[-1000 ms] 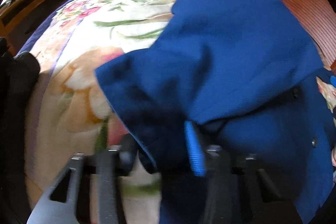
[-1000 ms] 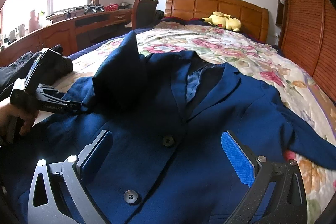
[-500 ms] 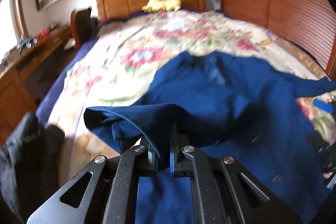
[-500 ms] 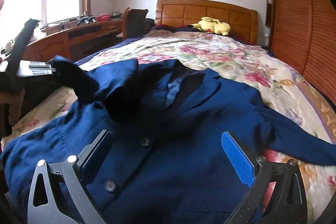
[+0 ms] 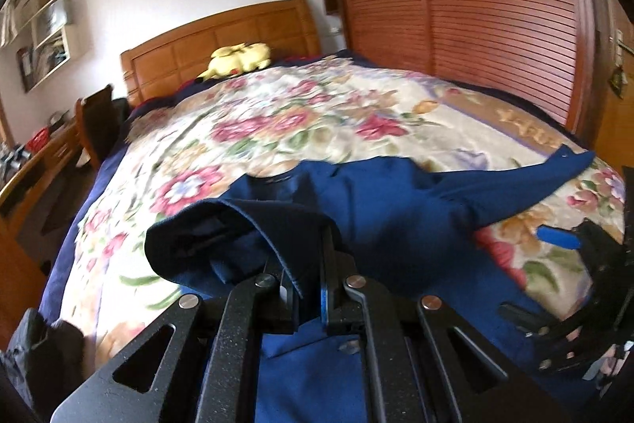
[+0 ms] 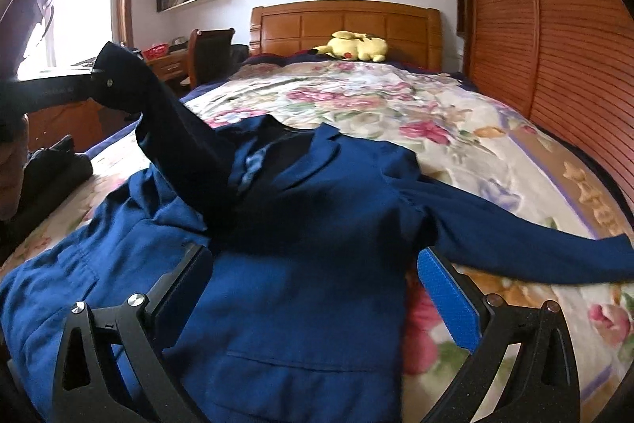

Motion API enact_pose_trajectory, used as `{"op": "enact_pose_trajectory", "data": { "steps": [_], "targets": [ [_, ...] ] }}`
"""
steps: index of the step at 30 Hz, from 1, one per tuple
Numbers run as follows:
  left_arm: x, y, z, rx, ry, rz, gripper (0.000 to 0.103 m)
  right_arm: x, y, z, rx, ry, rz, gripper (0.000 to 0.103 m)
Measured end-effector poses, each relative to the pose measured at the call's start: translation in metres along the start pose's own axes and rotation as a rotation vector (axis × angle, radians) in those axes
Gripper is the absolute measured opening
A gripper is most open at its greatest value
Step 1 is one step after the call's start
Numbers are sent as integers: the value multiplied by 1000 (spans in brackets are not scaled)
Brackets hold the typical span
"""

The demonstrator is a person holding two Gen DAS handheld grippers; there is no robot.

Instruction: Fold large clothes

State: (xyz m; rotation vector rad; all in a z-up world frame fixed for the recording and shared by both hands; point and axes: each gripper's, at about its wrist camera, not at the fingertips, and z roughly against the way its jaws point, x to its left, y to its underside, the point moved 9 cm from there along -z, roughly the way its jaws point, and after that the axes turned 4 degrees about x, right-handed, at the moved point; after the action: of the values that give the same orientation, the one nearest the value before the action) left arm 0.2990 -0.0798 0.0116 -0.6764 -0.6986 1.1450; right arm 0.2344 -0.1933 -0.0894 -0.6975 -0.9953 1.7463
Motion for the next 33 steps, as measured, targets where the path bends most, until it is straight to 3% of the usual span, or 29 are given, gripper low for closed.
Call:
{"op": "enact_pose_trajectory", "data": {
  "steps": [6,9,11,13,17,25,33],
  "targets": [
    [-36,3,5,23,40,-42,8,-9,5,1,8,18,-6,103],
    [-44,14,5,57,62,-37,23,-14,7,2,15,25,-10,103],
    [-47,19,10,51,82,-23,42,-16,5,1,17,24,-16,103],
    [-44,26,19,39,90,-8,50,-15,4,3,14,23,-18,103],
    [-32,44,33,25,100,27,76,-9,3,6,8,16,-8,103],
    [11,96,53,16,34,123,77,16,-2,5,1,-17,38,102],
    [57,152,91,13,-13,213,77,58,-12,16,-14,-90,102,89]
  ]
}}
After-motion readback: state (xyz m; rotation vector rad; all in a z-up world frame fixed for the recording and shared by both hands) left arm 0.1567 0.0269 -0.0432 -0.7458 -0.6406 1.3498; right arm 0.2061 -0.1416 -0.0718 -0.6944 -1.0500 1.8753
